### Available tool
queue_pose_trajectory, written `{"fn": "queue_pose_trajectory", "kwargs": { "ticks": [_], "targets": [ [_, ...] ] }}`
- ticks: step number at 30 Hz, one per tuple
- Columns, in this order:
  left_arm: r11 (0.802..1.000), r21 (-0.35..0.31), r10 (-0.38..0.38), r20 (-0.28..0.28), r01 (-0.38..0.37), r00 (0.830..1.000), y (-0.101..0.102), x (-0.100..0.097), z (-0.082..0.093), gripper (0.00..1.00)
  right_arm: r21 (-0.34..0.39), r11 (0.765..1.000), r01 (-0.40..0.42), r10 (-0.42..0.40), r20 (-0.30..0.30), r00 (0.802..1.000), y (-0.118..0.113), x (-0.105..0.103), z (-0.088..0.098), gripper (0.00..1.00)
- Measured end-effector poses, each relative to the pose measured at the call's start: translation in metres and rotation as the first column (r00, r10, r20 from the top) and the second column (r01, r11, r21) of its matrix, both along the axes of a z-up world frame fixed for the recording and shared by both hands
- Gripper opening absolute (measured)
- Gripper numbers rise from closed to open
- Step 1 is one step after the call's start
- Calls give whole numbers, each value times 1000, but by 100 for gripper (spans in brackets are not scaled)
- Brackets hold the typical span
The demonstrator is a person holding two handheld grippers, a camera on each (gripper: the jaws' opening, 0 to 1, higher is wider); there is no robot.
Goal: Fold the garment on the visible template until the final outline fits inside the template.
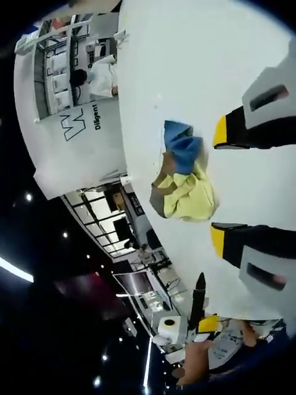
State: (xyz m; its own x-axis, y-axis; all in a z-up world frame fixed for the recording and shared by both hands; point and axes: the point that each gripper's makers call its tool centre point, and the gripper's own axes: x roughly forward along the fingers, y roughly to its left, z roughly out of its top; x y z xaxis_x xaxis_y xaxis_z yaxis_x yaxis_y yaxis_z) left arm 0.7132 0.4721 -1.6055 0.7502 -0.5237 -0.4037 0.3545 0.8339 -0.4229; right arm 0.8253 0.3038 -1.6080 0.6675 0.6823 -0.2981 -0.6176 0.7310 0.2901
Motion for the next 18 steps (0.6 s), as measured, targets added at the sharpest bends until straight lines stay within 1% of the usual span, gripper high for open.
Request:
{"fn": "queue_pose_trajectory", "kwargs": {
  "ticks": [2, 3, 7, 9, 11, 12, 14, 18],
  "targets": [
    [1000, 3, 3, 2, -3, 1000, 1, 1, 0, 99, -4, 1000, 19, -19, 4, 1000, 4, 14, 1, 37],
    [1000, 5, 4, 2, -4, 1000, 1, 1, -2, 99, -7, 999, 32, -31, 17, 999, 7, 27, 2, 35],
    [1000, 15, -2, -4, 2, 1000, 3, 0, -6, 99, -46, 998, 49, -48, 13, 999, 15, 50, -5, 29],
    [1000, 17, -3, -5, 3, 1000, 2, -1, -6, 99, -59, 997, 58, -58, 0, 998, 15, 56, -9, 27],
    [1000, 14, -5, -12, 5, 1000, 1, -4, -8, 99, -96, 992, 77, -77, 7, 997, 10, 70, -14, 23],
    [1000, 13, -5, -14, 5, 1000, 0, -5, -8, 99, -107, 991, 77, -76, 6, 997, 15, 73, -19, 20],
    [1000, 12, -6, -18, 6, 1000, 0, -7, -10, 99, -118, 990, 82, -83, -3, 997, 13, 79, -21, 17],
    [1000, 11, -1, -27, 1, 1000, 0, -10, -12, 99, -123, 989, 80, -84, -29, 996, 18, 84, -30, 17]
  ]
}}
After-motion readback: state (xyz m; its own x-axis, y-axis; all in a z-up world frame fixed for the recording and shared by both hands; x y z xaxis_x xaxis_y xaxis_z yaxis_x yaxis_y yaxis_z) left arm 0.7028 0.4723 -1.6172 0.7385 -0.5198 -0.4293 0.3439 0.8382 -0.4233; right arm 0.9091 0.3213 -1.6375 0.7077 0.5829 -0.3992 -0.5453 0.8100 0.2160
